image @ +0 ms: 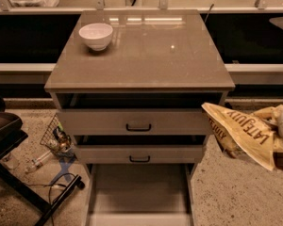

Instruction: Place brown chip bag into bottom drawer

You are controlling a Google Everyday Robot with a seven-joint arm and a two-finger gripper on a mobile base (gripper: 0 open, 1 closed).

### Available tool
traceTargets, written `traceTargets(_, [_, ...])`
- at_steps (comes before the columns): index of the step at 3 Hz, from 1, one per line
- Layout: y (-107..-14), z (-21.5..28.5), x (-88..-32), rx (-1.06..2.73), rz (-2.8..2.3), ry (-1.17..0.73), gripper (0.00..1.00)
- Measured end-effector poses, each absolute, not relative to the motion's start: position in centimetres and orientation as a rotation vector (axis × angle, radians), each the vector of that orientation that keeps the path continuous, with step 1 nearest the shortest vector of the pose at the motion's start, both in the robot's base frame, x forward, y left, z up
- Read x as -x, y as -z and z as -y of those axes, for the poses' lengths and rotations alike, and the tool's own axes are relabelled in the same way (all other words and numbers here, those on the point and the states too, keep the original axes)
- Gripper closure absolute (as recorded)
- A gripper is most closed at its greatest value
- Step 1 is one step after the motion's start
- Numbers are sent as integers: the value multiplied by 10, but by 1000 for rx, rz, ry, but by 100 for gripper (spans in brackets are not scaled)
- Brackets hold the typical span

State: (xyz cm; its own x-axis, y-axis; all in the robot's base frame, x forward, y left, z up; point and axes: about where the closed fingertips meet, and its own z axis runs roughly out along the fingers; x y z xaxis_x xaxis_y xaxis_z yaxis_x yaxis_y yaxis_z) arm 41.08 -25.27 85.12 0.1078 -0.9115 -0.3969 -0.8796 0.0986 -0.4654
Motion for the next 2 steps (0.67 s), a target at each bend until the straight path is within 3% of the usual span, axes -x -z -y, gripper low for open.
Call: traceTargets(2, [-856,251,-425,1802,-1708,22,100])
